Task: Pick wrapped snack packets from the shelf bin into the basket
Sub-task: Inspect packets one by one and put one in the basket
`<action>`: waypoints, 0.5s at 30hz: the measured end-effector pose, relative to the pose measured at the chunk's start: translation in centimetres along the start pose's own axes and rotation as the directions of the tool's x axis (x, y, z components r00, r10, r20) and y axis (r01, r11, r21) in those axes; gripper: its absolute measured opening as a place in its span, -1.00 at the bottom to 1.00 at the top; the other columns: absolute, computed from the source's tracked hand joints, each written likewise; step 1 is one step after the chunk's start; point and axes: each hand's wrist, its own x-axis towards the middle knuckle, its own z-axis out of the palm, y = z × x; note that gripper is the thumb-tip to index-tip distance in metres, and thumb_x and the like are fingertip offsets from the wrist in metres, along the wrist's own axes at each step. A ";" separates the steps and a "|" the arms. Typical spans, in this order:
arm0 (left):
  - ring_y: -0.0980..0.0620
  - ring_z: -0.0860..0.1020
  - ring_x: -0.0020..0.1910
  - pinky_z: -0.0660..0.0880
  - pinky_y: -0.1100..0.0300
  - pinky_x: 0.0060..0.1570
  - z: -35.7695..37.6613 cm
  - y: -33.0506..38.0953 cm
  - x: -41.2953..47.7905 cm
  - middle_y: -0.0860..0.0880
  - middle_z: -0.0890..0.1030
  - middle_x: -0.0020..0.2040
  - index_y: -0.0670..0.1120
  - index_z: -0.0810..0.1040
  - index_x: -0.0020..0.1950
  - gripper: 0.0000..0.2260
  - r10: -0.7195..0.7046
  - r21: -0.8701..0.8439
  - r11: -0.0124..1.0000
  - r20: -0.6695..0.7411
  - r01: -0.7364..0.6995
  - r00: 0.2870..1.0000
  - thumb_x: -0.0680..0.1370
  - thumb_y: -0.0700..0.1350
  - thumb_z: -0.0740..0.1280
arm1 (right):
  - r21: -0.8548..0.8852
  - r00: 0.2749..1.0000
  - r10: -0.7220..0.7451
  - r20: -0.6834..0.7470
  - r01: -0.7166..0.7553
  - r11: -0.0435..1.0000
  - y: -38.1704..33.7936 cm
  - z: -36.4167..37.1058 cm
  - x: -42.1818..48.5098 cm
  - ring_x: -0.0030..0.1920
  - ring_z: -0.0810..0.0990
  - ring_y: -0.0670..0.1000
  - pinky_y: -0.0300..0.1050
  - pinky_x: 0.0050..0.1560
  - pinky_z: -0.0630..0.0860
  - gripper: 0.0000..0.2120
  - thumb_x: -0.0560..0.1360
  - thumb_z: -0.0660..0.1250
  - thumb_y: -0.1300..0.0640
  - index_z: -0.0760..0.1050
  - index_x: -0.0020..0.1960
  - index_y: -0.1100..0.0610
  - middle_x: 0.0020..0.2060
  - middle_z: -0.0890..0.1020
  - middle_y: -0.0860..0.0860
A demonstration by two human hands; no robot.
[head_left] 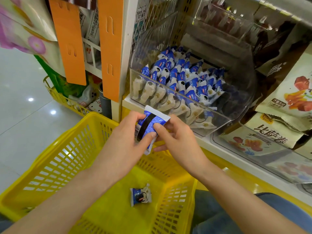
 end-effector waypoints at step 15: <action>0.11 0.42 -0.28 0.30 0.30 -0.37 -1.0 1.3 -0.1 0.00 0.58 -0.08 -0.07 0.43 0.19 -0.73 0.165 0.341 0.920 0.118 -0.196 0.979 0.57 0.01 0.11 | 0.006 1.000 -0.007 -0.006 0.007 1.000 0.3 0.1 -0.4 -0.22 0.67 -0.10 -0.17 -0.32 0.62 -0.91 0.50 0.30 0.07 0.46 -0.05 0.07 -0.26 0.60 -0.03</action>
